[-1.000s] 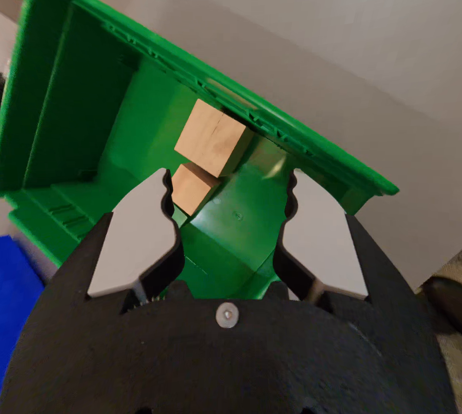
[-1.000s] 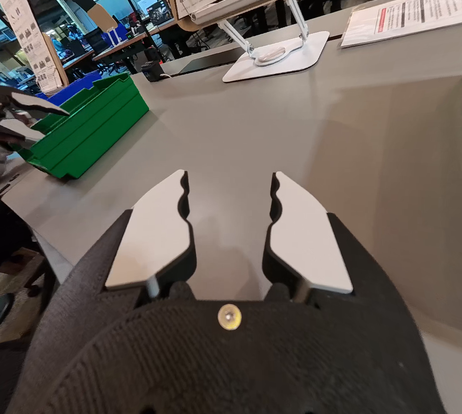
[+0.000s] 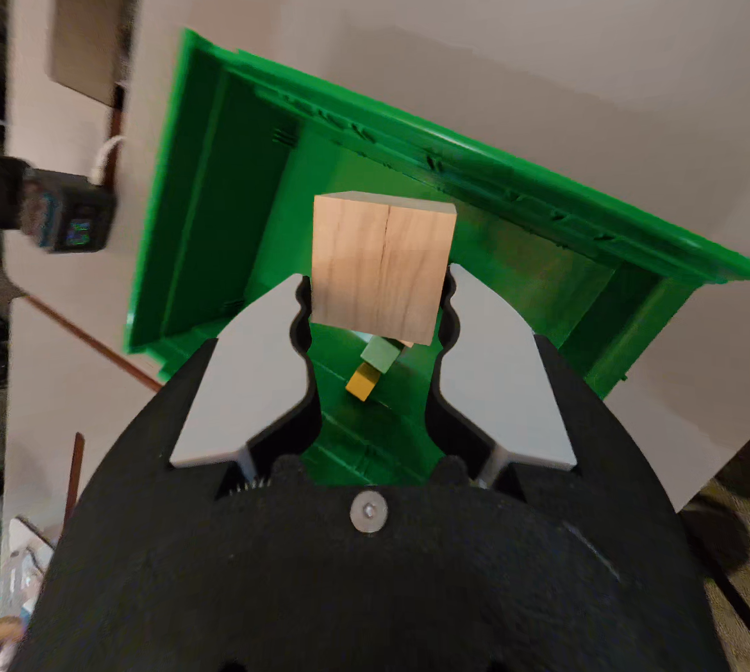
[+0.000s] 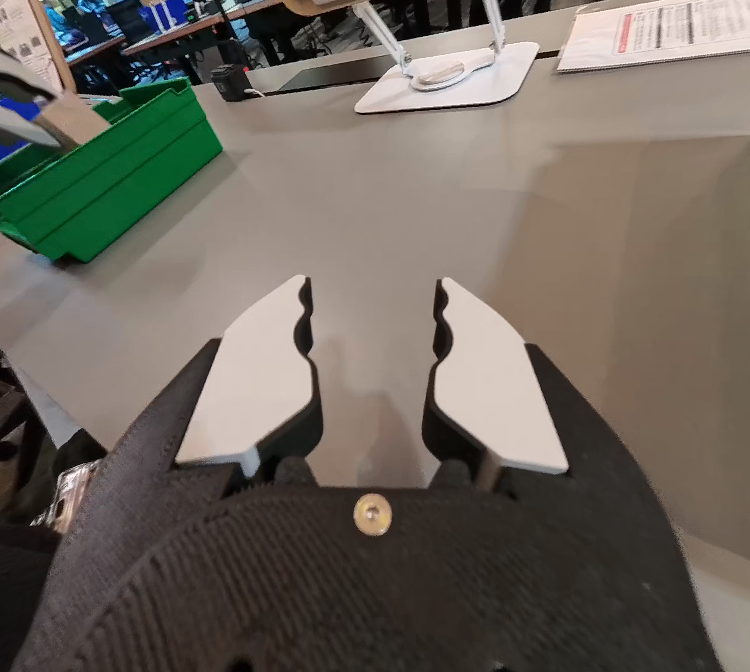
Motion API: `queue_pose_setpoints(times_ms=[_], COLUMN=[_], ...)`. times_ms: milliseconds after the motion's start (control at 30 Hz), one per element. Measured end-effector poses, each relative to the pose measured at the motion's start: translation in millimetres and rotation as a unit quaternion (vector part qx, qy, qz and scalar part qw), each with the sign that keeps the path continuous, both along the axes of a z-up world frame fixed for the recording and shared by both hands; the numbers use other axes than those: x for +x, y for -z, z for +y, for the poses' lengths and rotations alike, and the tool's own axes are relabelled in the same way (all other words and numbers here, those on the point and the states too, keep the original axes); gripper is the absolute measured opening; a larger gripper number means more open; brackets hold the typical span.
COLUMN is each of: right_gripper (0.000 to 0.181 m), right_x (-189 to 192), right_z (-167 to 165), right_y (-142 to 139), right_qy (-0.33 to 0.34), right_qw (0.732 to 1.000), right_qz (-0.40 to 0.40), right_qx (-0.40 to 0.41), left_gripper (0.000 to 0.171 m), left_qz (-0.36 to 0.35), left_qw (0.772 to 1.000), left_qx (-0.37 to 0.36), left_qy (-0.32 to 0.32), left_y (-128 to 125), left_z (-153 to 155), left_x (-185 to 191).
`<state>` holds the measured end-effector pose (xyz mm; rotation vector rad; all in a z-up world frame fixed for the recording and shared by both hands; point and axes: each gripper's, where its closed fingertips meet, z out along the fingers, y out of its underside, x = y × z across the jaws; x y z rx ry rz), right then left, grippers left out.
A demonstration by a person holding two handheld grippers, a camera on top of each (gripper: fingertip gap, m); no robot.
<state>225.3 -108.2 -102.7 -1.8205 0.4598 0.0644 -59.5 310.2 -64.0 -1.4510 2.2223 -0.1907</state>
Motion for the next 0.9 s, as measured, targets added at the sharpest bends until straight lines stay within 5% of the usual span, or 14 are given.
queue_pose_setpoints(times_ms=[133, 233, 367, 500, 600, 733, 900], right_gripper=[0.06, 0.06, 0.062, 0.071, 0.078, 0.078, 0.078], right_x=[-15, -27, -54, -82, -93, -80, -48], right_z=[8, 20, 52, 73, 63, 45, 45], right_y=[3, -7, -46, -88, -96, -93, -70], right_qy=[-0.04, -0.071, -0.145, -0.218, -0.246, -0.235, -0.216], right_qw=[0.999, 0.997, 0.985, 0.949, 0.925, 0.923, 0.937], right_qz=[-0.004, -0.023, 0.012, 0.121, 0.18, 0.197, 0.189], right_qx=[-0.007, 0.012, 0.094, 0.192, 0.225, 0.234, 0.201], left_gripper=[0.062, 0.062, 0.062, 0.062, 0.062, 0.062, 0.063], left_qz=[-0.136, -0.259, -0.328, -0.348, -0.331, -0.306, -0.285], left_qw=[0.988, 0.955, 0.903, 0.825, 0.776, 0.747, 0.734], left_qx=[-0.06, -0.137, -0.27, -0.442, -0.534, -0.587, -0.611], left_qy=[-0.034, -0.052, -0.061, -0.06, -0.055, -0.056, -0.08], left_y=[-64, -109, -129, -123, -96, -48, -11], left_z=[-21, -62, -135, -219, -275, -316, -305], left_x=[5, 24, 63, 108, 137, 166, 175])
